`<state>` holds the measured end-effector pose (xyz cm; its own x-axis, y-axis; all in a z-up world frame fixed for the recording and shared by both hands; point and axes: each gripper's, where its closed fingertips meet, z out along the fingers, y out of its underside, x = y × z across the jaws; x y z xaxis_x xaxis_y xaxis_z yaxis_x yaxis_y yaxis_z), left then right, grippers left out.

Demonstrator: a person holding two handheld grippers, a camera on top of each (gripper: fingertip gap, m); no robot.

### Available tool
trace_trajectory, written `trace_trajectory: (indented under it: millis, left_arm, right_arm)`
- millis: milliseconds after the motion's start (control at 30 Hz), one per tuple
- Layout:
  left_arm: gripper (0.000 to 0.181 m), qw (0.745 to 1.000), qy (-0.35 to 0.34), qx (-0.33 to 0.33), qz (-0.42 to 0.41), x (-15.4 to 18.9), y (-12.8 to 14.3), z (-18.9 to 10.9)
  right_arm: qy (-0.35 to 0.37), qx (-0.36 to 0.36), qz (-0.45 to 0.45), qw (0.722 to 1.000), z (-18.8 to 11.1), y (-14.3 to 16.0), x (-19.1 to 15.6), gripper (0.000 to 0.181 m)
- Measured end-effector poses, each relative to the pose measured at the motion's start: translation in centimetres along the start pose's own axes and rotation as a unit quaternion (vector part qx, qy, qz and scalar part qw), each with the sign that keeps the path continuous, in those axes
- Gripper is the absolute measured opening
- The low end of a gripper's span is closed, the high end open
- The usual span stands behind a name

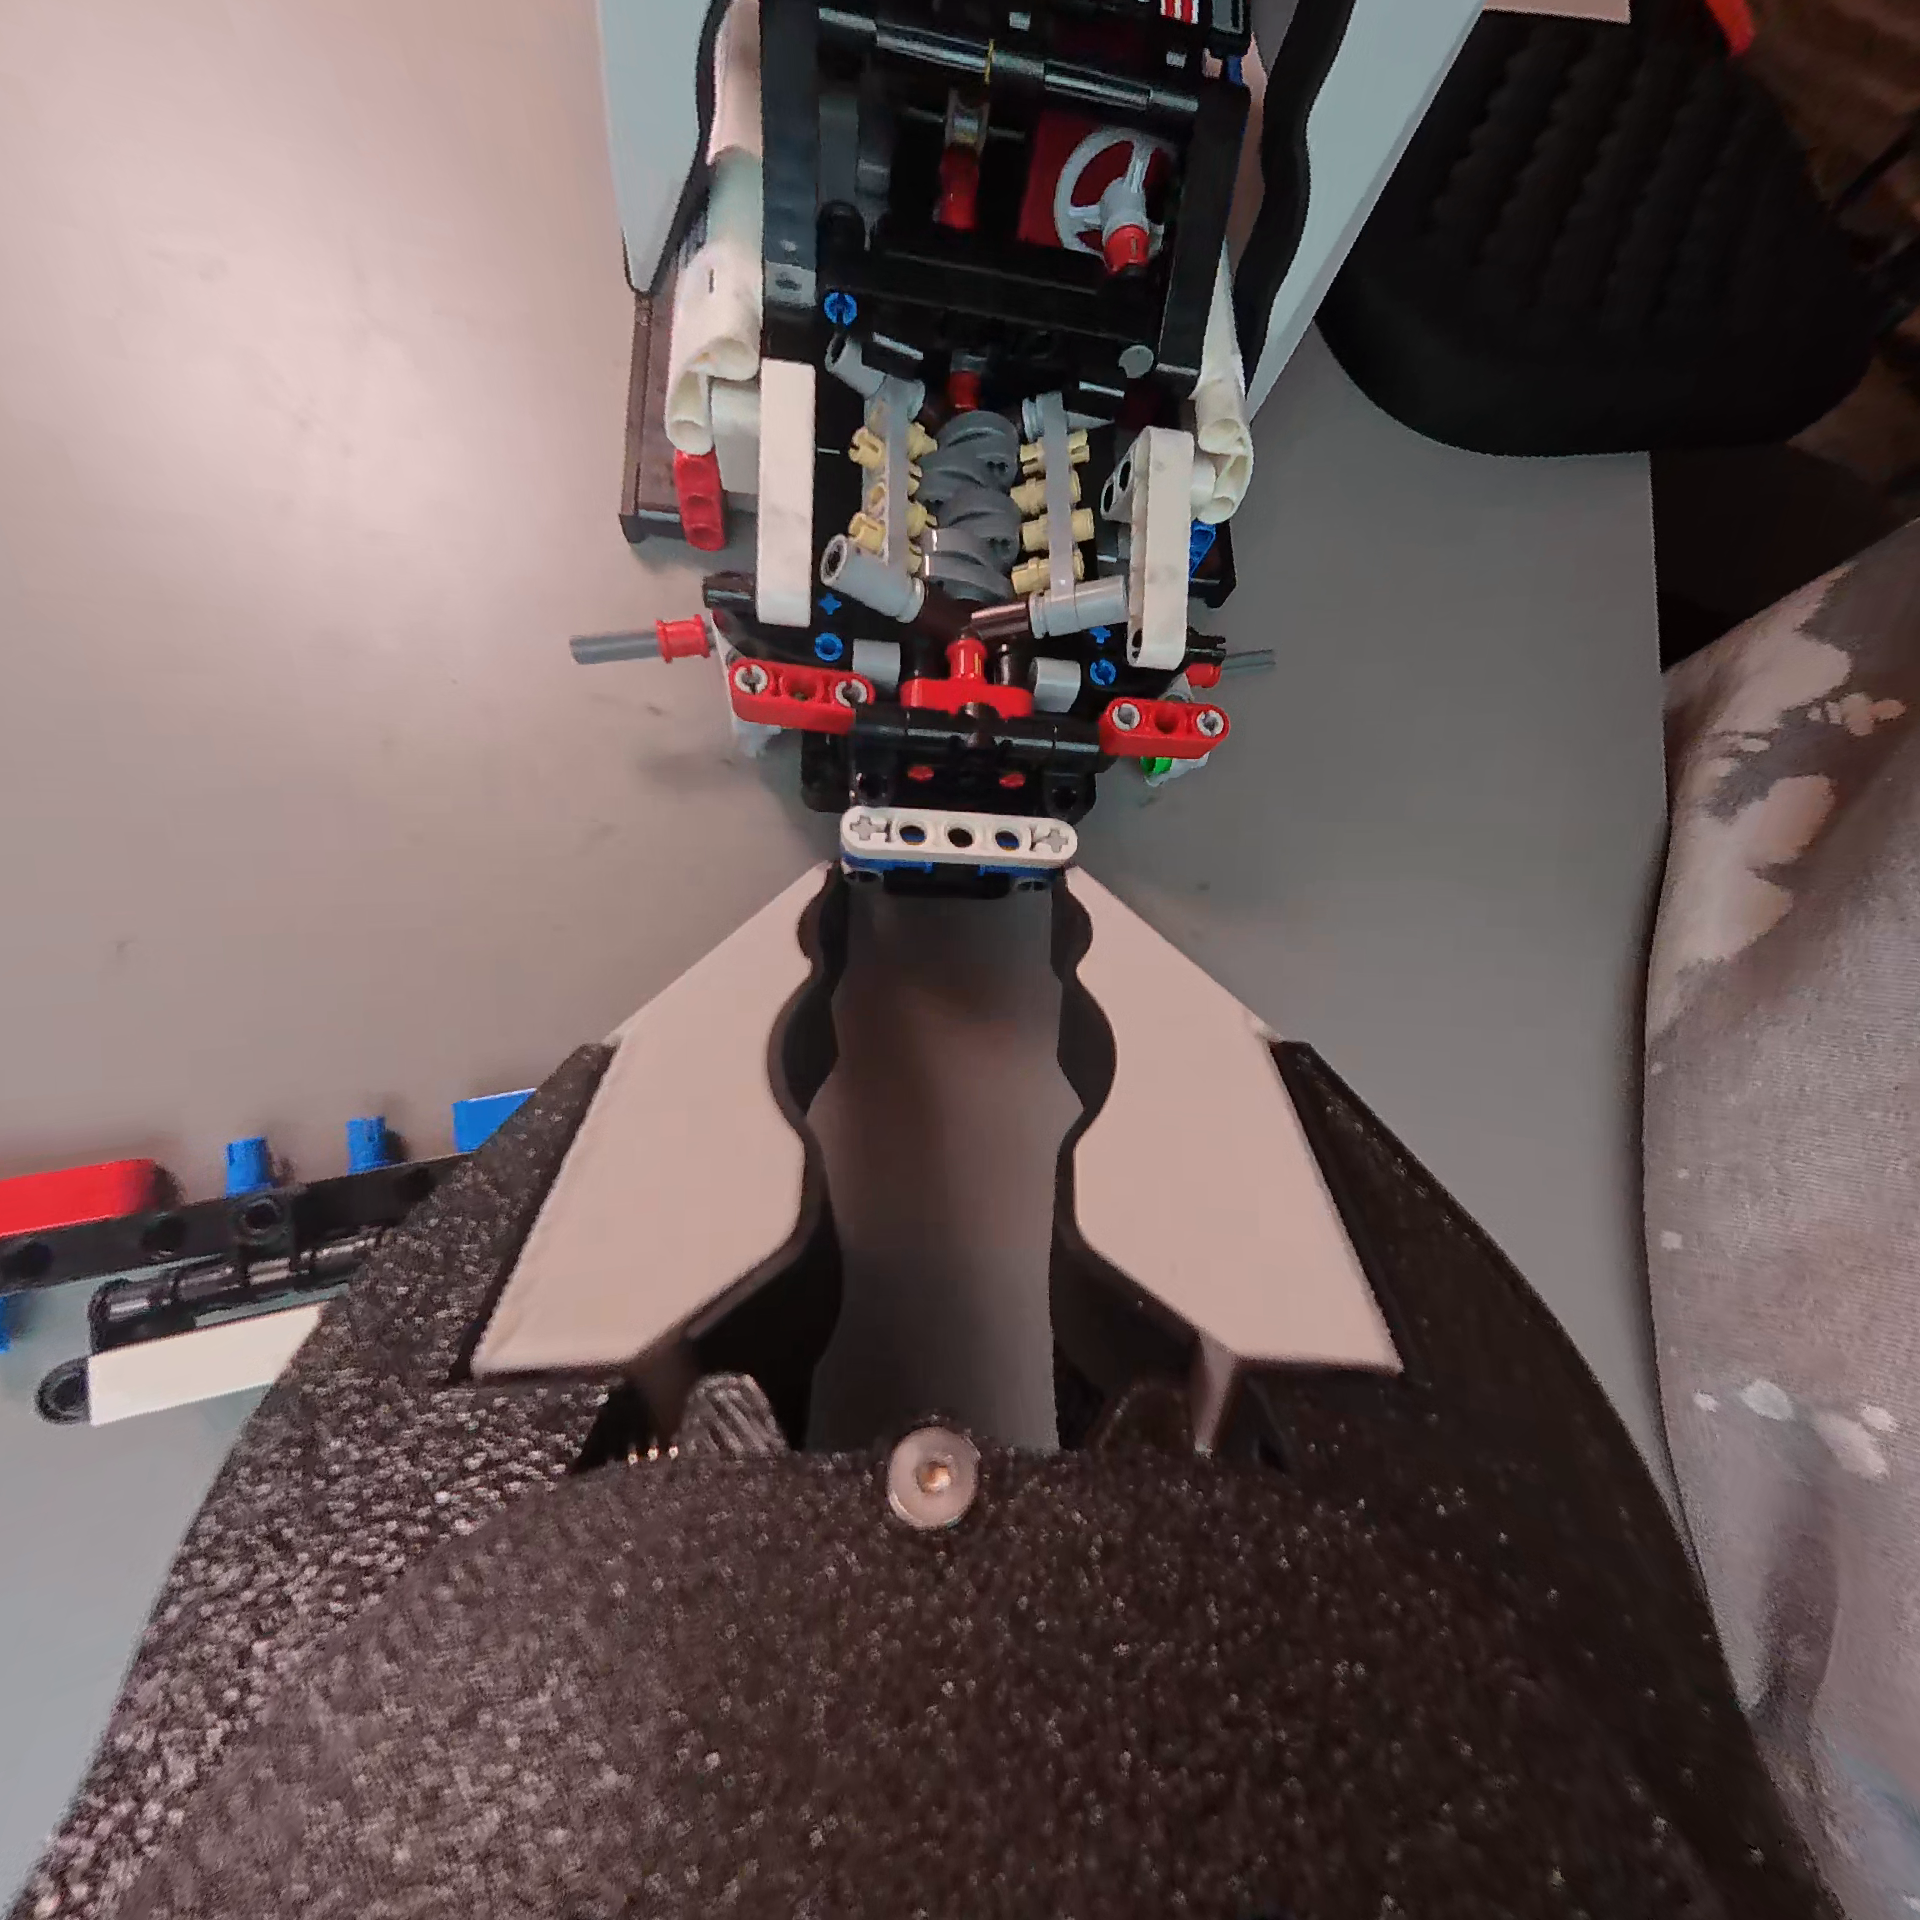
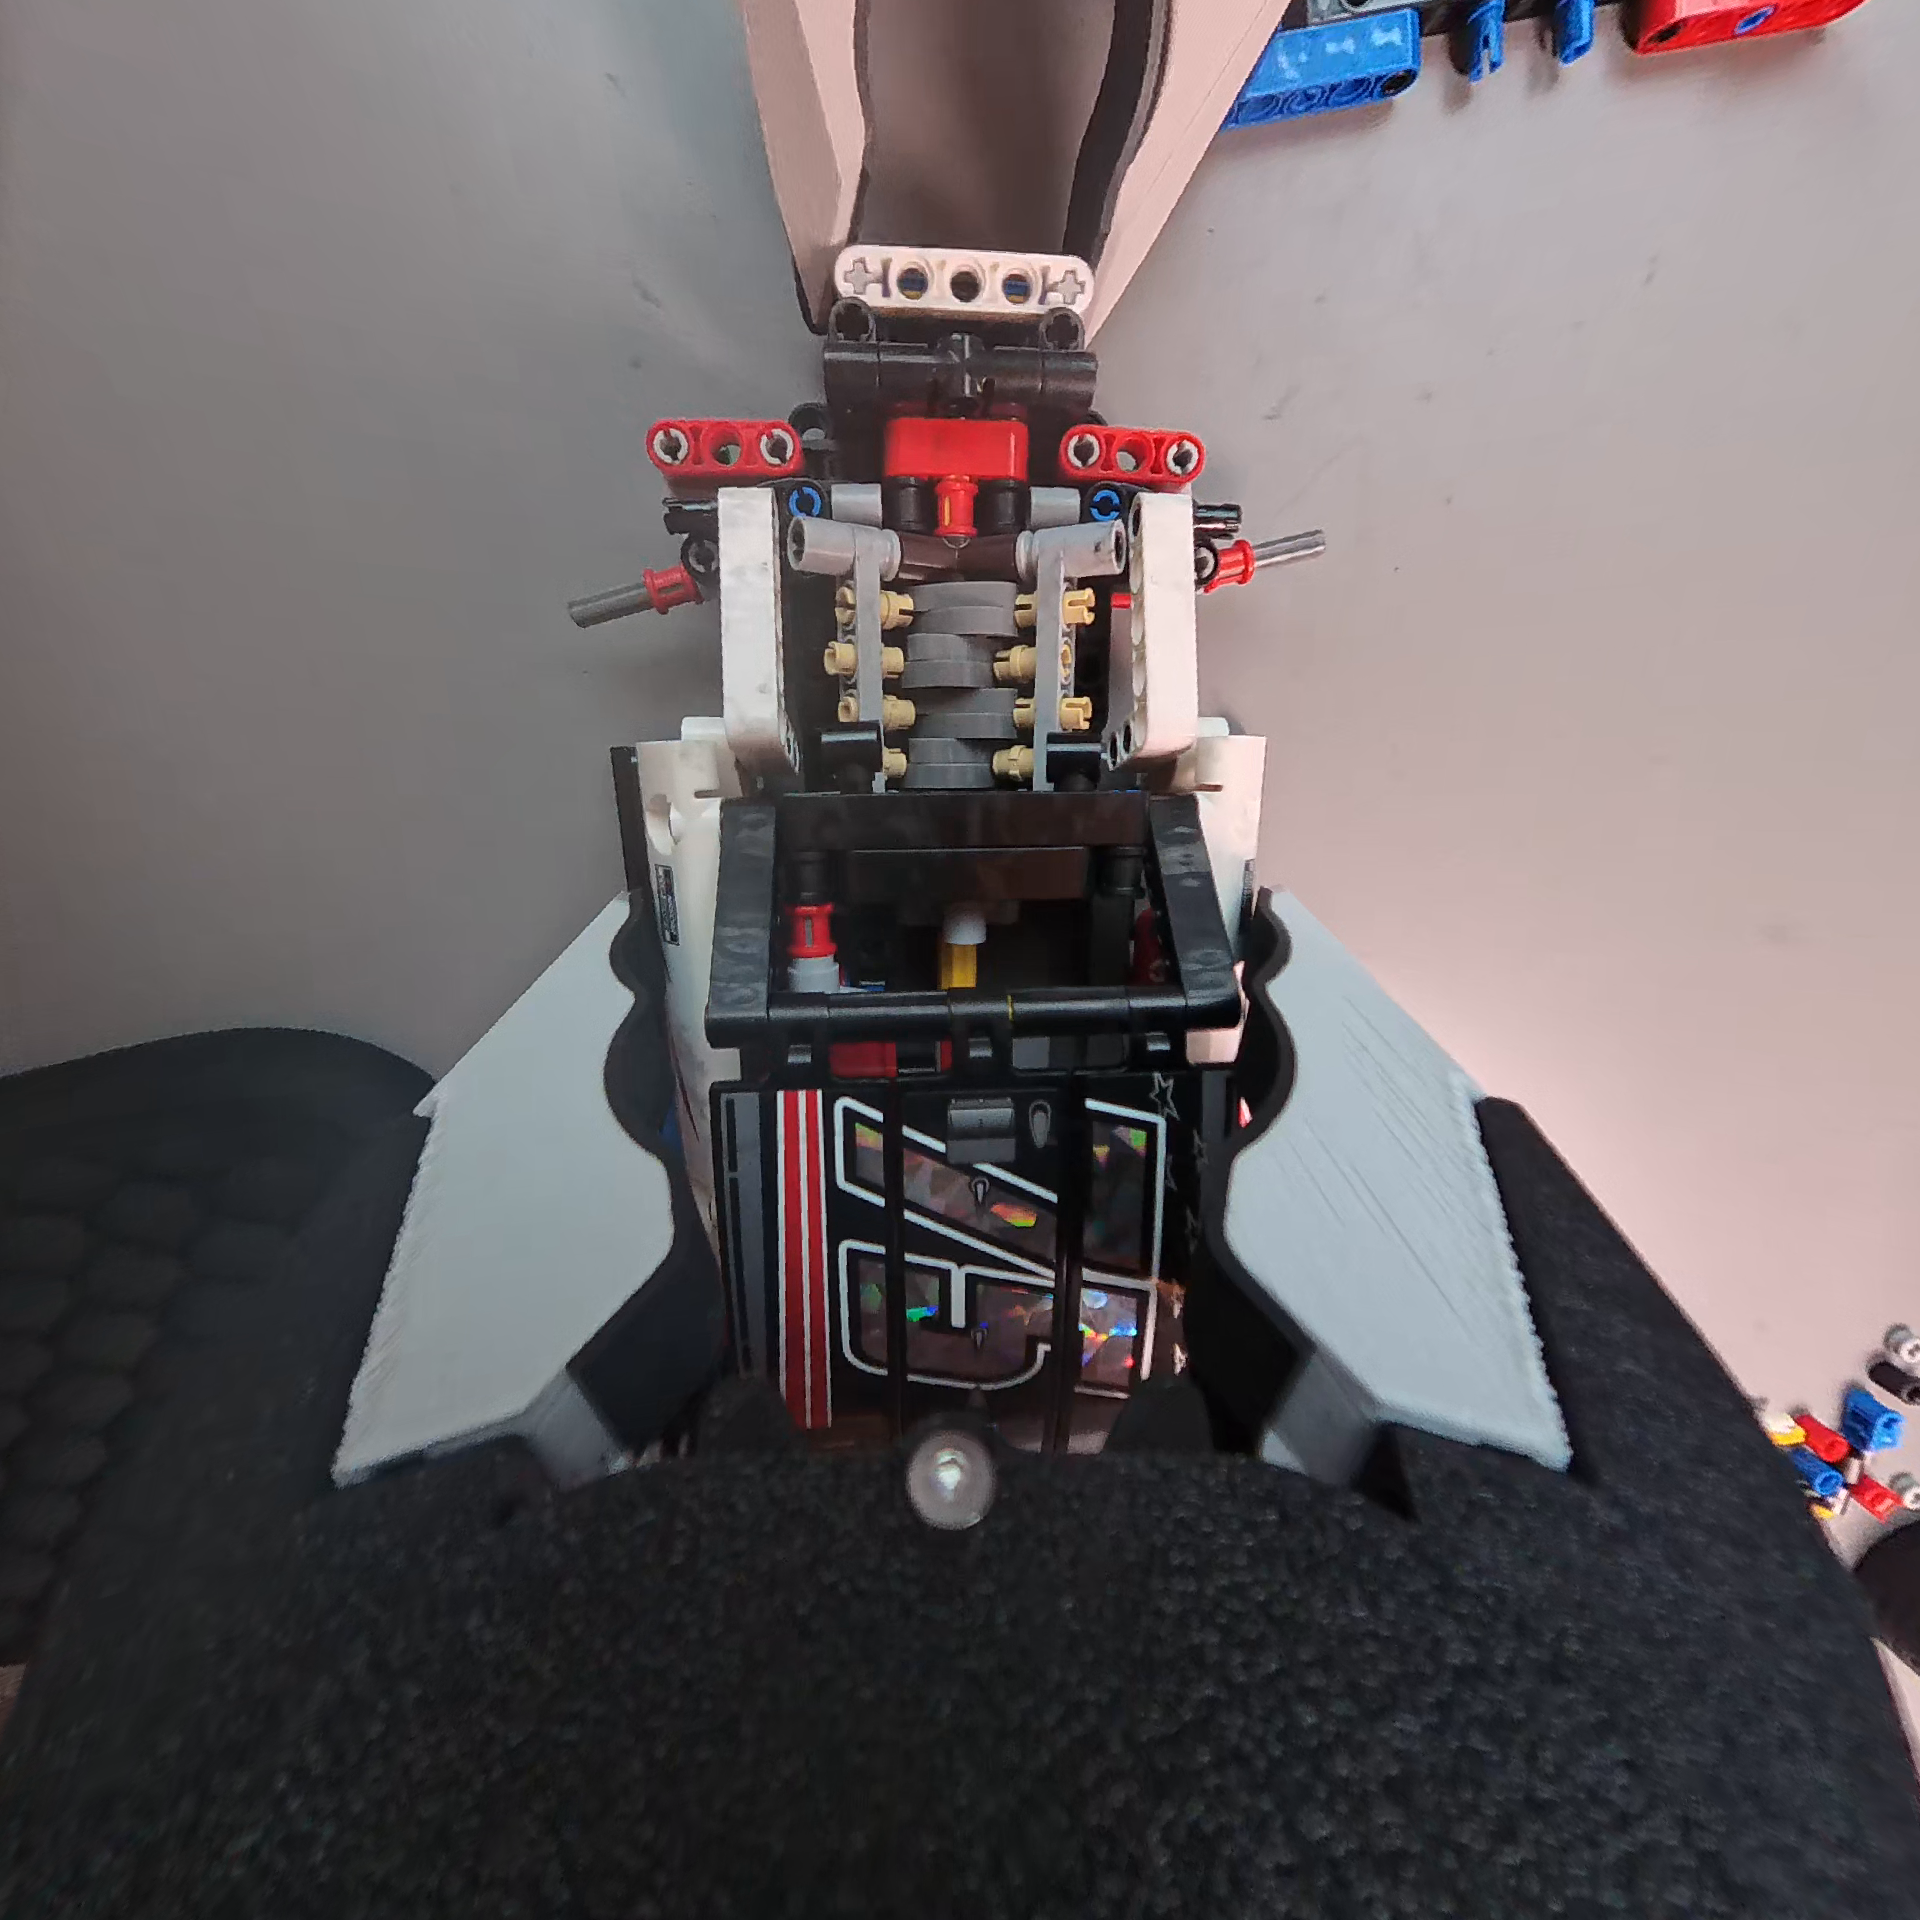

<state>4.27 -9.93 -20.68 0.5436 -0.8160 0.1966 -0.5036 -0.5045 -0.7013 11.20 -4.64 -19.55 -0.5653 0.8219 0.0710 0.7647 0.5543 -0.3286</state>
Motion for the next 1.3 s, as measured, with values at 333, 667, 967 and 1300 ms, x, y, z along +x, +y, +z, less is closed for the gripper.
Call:
trace_trajectory:
  millis: [333,667,967,1300]
  left_arm:
    - [0.039,0.999,-0.043,-0.003,0.02,0.0,0.1,0.3]
    - [0.039,0.999,-0.03,0.005,-0.02,0.1,-0.1,0.3]
    - [0.044,0.999,-0.034,0.0,0.009,0.3,0.1,0.3]
    - [0.054,0.999,-0.039,-0.005,0.03,0.5,0.2,0.3]
  right_arm:
    - [-0.018,0.026,0.006,0.999,-0.2,-0.2,-0.2,0.109]
    - [-0.042,0.078,0.038,0.995,-0.7,-0.4,-0.3,0.106]
    - [0.017,0.047,0.018,0.999,-2.8,-2.4,-0.4,0.096]
    - [0.006,-0.078,-0.002,0.997,-3.4,-1.0,0.0,0.089]
